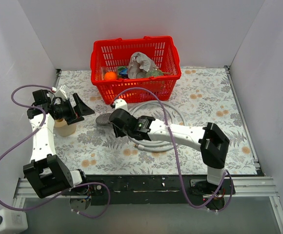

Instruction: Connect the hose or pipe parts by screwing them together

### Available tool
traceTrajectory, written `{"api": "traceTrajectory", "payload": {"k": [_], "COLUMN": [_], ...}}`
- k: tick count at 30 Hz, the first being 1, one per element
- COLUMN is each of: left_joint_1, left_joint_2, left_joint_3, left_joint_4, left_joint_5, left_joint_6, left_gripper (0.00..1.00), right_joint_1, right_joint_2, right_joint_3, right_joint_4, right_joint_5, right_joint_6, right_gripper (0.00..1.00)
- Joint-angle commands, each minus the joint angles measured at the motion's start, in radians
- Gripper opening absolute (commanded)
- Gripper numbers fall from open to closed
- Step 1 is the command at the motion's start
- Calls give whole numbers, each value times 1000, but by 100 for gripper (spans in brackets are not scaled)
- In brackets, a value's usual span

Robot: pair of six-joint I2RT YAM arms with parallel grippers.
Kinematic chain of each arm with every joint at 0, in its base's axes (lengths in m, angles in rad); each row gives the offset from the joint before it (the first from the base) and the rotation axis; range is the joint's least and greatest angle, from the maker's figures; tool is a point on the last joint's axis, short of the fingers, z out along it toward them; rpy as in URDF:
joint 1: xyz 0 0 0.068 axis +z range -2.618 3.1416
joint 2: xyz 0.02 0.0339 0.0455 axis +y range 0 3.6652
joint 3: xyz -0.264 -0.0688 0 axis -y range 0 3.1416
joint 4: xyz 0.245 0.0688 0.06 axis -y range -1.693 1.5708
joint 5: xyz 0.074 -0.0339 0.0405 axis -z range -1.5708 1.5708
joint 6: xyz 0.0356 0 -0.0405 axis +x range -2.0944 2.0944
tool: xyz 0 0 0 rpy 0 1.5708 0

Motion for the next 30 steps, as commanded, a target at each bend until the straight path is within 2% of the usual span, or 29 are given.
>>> {"api": "traceTrajectory", "payload": {"k": [1, 5, 15, 30], "left_joint_1": [2, -10, -38, -36], "left_joint_2": [35, 84, 190, 220], "left_joint_3": [10, -8, -11, -52], "left_joint_4": [13, 36, 65, 366], "left_joint_5": [77, 110, 68, 35], "left_joint_6": [-55, -107, -179, -489], "left_gripper": [98, 98, 98, 98], "right_joint_1": [2, 0, 0, 43], "right_joint_2": [-92, -98, -123, -122], "right_joint_3": [-3, 17, 20, 38], "right_joint_4": [170, 203, 270, 390], "right_joint_5": [71, 87, 155, 140], "right_joint_6": [40, 21, -3, -36], "right_gripper": [1, 1, 1, 1]}}
